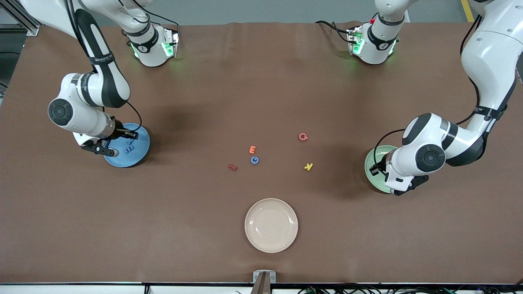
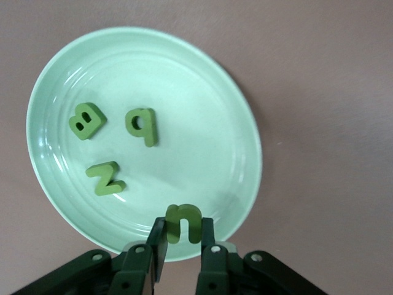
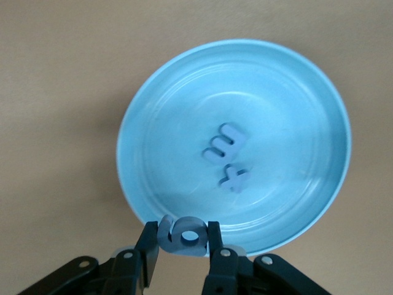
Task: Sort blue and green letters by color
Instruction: 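Release the green u on the green plate while the right gripper releases 6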
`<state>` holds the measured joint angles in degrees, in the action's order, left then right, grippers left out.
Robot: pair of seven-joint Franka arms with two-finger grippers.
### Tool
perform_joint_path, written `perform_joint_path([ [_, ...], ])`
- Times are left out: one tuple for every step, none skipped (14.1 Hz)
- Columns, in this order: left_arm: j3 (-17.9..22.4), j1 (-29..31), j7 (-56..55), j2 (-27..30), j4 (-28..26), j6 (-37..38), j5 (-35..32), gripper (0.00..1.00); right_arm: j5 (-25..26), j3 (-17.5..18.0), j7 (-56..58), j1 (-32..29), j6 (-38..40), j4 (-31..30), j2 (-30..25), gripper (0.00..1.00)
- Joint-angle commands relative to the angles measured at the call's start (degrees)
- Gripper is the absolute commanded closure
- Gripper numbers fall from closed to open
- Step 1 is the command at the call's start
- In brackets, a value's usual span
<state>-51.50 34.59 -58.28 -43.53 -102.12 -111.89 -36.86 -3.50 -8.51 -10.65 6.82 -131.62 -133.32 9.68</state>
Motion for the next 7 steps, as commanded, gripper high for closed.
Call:
perform_joint_path([
  [-0.6, 2.8, 0.8, 2.2, -4.1, -1.4, -0.8, 0.99, 0.2, 1.1, 1.3, -2.0, -1.0, -1.6, -1.2, 0.65],
  [-0.6, 2.8, 0.8, 2.0, -4.6, -1.5, -0.8, 0.97, 0.2, 1.1, 1.2, -2.0, -0.9, -1.6, -1.2, 0.39],
  [-0.6, 2.8, 0.8, 1.8, -5.5, -2.3, -0.8, 0.96, 0.2, 1.2, 1.2, -2.0, -1.0, -1.8, -1.2, 0.01],
  [-0.6, 2.8, 0.8, 1.7, -6.9, -3.3, -0.8, 0.95, 0.2, 1.2, 1.2, -2.0, -1.0, -1.6, -1.2, 0.0],
  [-0.5, 2.8, 0.8, 1.7, -7.7, -4.5, -0.8, 0.95, 0.2, 1.2, 1.2, -1.9, -1.0, -1.8, -1.2, 0.0],
  [-0.5, 2.9, 0.8, 1.7, -7.8, -4.7, -0.8, 0.95, 0.2, 1.2, 1.1, -1.9, -0.9, -1.6, -1.2, 0.0],
  [-0.5, 2.9, 0.8, 1.5, -7.9, -4.7, -0.8, 0.9, 0.2, 1.3, 1.1, -1.5, -0.8, -1.6, -1.2, 0.0],
])
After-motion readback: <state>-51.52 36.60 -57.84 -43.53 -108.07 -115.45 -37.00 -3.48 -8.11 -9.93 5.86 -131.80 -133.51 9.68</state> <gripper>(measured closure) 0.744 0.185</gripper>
